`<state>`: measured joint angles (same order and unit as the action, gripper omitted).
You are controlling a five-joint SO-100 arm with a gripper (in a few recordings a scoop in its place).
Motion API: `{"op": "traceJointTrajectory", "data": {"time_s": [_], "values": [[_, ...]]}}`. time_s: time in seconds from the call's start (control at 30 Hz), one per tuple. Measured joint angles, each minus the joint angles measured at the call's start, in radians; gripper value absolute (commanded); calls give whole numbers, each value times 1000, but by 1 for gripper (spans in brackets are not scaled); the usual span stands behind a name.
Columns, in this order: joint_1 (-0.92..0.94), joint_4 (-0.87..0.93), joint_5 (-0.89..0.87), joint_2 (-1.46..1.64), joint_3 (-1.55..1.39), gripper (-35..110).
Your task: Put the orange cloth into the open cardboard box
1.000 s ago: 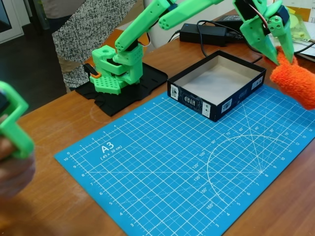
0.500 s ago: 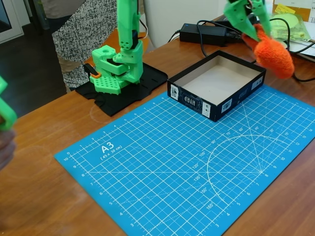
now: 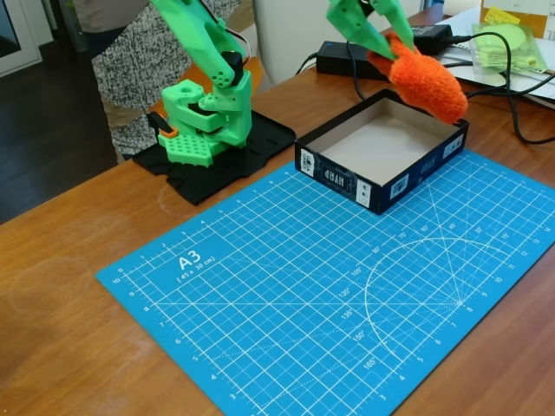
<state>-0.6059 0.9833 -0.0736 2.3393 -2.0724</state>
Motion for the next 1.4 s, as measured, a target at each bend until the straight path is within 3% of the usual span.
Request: {"op": "traceJointTrajectory", "data": {"time_s": [0.27,0.53,0.67,0.83,0.9,1.0,1.23,1.4], "values": [[2,-3,14,98,-143,0],[26,-14,15,115,-176,33],[44,-28,31,115,-181,41],[38,-15,51,129,-184,41],[49,18,34,179,-179,36],[107,98,5,288,-129,0],[508,281,61,699,-117,0],[643,321,109,951,-318,0]]}}
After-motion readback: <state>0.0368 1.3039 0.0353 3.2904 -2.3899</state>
